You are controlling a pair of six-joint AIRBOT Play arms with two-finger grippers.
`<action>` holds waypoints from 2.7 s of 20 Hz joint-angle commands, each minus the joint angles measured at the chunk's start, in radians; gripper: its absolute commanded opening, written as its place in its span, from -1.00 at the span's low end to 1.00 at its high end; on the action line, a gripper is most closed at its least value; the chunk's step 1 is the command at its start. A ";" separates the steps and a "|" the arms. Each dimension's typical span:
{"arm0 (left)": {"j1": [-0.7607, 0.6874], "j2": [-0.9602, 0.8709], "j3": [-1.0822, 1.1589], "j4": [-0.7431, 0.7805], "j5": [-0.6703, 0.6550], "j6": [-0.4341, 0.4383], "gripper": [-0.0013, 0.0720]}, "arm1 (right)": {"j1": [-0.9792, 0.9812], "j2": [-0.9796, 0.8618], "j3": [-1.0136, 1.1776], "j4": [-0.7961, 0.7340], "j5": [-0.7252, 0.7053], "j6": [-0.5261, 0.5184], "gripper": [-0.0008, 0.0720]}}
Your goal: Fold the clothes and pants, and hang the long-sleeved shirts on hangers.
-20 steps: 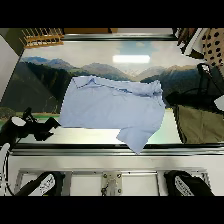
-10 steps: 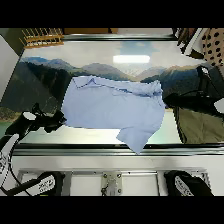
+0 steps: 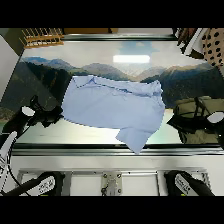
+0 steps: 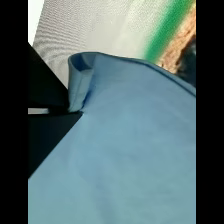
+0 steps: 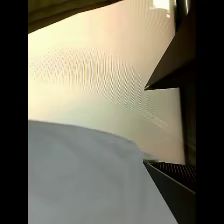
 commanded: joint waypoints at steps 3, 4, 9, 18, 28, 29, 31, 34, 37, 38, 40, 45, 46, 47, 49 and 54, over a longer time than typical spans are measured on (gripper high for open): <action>-0.001 0.011 0.003 0.020 -0.008 0.012 -0.94 | 0.021 -0.184 -0.103 0.256 -0.113 -0.170 0.32; -0.001 0.011 0.003 0.020 -0.008 0.012 -0.94 | 0.044 -0.203 -0.102 0.315 -0.142 -0.200 0.32; -0.001 0.011 0.003 0.020 -0.008 0.012 -0.94 | 0.150 -0.221 -0.100 0.451 -0.275 -0.252 0.22; 0.035 0.103 0.188 0.026 -0.077 0.012 -0.94 | 0.160 -0.031 0.134 0.319 -0.222 -0.328 -0.95; 0.185 0.727 0.769 0.028 -0.087 0.012 -0.94 | 0.160 0.482 0.784 0.176 -0.303 -0.329 -0.95; 0.204 0.777 0.774 0.029 -0.077 0.012 -0.94 | 0.160 0.523 0.784 0.159 -0.315 -0.329 -0.95; 0.253 0.859 0.775 0.028 -0.058 0.011 -0.94 | 0.160 0.591 0.784 0.115 -0.314 -0.301 -0.95; 0.329 0.899 0.775 0.026 -0.102 0.011 -0.94 | 0.160 0.625 0.784 0.021 -0.296 -0.159 -0.95; 0.368 0.821 0.768 -0.014 -0.226 0.010 -0.94 | 0.160 0.578 0.784 -0.010 -0.172 -0.103 -0.95; 0.361 0.780 0.747 -0.046 -0.256 0.010 -0.94 | 0.160 0.543 0.784 -0.010 -0.108 -0.087 -0.95; 0.314 0.677 0.663 -0.090 -0.294 0.013 -0.94 | 0.162 0.449 0.784 -0.010 0.037 -0.057 -0.95; 0.066 0.316 0.471 0.032 -0.276 0.033 -0.94 | 0.172 0.063 0.784 -0.012 0.291 -0.046 -0.95; 0.028 0.235 0.455 0.045 -0.252 0.032 -0.94 | 0.184 -0.025 0.784 -0.011 0.304 -0.047 -0.95; -0.004 0.147 0.450 0.046 -0.220 0.032 -0.94 | 0.201 -0.120 0.784 -0.018 0.296 -0.047 -0.95; -0.045 -0.009 0.467 0.045 -0.143 0.032 -0.94 | 0.235 -0.293 0.786 -0.040 0.245 -0.069 -0.95; -0.086 -0.333 0.680 0.044 -0.111 0.032 -0.94 | 0.280 -0.609 0.914 -0.085 0.101 -0.061 -0.95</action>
